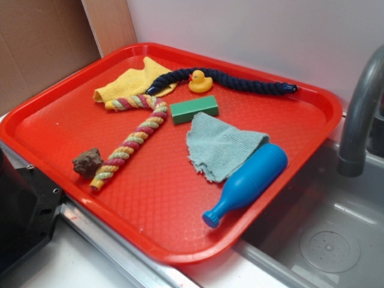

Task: Grab the multicolored rope.

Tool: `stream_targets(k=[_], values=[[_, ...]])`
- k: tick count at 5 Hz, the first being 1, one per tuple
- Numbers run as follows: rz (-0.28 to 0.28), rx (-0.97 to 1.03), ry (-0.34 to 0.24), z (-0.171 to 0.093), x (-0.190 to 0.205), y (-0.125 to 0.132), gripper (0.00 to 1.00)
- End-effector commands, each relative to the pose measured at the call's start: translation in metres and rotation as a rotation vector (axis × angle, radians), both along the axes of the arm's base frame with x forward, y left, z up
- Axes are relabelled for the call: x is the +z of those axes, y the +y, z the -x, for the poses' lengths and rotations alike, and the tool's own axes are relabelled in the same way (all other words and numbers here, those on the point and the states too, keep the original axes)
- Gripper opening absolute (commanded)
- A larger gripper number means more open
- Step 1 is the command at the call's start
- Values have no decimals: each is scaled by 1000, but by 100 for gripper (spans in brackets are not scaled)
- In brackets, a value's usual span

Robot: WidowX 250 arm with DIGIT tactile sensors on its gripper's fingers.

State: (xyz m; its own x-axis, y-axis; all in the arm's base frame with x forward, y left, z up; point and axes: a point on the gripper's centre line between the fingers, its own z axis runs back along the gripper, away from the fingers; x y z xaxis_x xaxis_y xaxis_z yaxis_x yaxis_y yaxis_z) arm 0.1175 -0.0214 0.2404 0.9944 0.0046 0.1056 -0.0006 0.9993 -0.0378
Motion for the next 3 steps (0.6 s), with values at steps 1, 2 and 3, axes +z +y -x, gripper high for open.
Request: stream_targets(k=[1, 2, 3], values=[[0, 0, 0, 0, 0, 0, 100], [-49, 138, -69, -22, -50, -1, 100], [-2, 296, -137, -74, -87, -3, 100]])
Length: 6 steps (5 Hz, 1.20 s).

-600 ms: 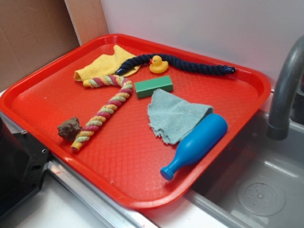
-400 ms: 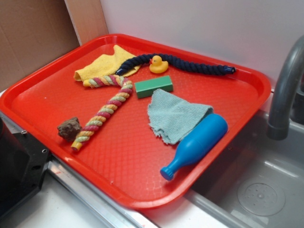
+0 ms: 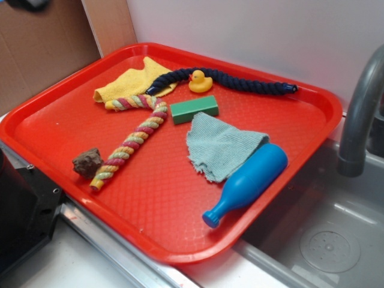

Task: Grab the multicolored rope.

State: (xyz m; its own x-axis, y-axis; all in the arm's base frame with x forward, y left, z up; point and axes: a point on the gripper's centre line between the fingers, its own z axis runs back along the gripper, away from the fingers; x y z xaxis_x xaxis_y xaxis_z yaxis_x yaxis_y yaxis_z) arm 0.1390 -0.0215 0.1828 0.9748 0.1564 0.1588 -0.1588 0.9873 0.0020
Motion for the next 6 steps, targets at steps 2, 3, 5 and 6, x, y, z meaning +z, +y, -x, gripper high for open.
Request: stream_targets(k=[2, 3, 5, 6], values=[[166, 647, -21, -95, -72, 31, 100], [172, 770, 45, -101, -98, 48, 100], [142, 843, 101, -106, -138, 54, 100], [136, 852, 113, -111, -150, 49, 100]])
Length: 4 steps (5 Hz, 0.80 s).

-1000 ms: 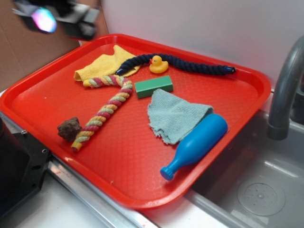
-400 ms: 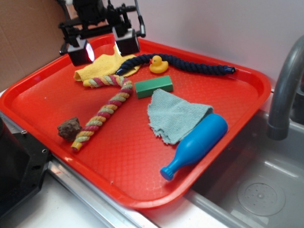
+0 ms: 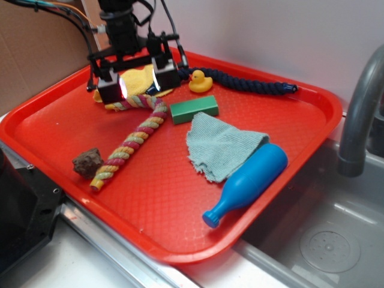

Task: Grab the multicolored rope.

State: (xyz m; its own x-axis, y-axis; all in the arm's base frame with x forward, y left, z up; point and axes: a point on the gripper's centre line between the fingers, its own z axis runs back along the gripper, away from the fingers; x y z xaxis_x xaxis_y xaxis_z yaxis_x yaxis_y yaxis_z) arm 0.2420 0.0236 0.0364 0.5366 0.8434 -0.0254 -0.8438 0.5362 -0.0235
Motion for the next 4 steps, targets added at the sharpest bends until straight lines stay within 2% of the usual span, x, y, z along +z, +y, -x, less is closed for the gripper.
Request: stream_targets(k=[1, 2, 3, 4], values=[[12, 36, -24, -12, -15, 5, 100], [26, 47, -17, -7, -27, 5, 100], [19, -12, -72, -1, -26, 0, 0], [-13, -55, -63, 1, -22, -1, 0]])
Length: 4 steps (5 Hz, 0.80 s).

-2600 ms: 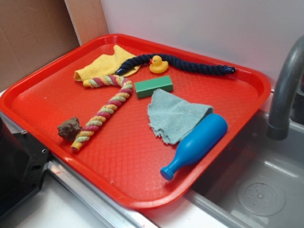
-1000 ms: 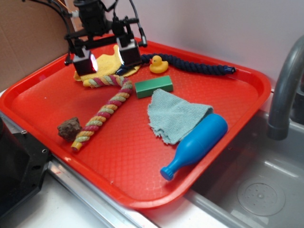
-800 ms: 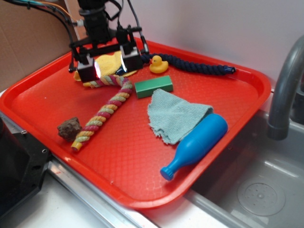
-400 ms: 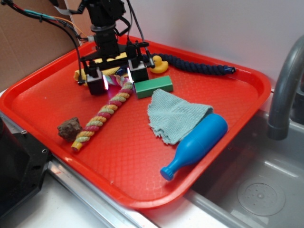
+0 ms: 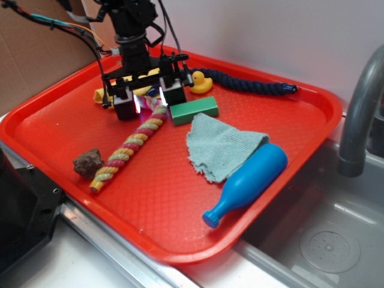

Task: Grab the multicolored rope.

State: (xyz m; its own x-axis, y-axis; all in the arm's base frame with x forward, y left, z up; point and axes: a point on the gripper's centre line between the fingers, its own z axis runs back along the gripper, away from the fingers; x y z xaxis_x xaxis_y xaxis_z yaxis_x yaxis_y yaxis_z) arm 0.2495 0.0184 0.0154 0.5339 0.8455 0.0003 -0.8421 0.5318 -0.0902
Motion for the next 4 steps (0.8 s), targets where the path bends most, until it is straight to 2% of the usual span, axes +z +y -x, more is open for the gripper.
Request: stream_targets(k=[1, 2, 3, 4], values=[[-53, -157, 81, 9, -2, 3, 0], [-39, -347, 87, 17, 16, 2, 0], [-88, -596, 112, 37, 67, -10, 0], [-139, -803, 49, 54, 116, -18, 0]])
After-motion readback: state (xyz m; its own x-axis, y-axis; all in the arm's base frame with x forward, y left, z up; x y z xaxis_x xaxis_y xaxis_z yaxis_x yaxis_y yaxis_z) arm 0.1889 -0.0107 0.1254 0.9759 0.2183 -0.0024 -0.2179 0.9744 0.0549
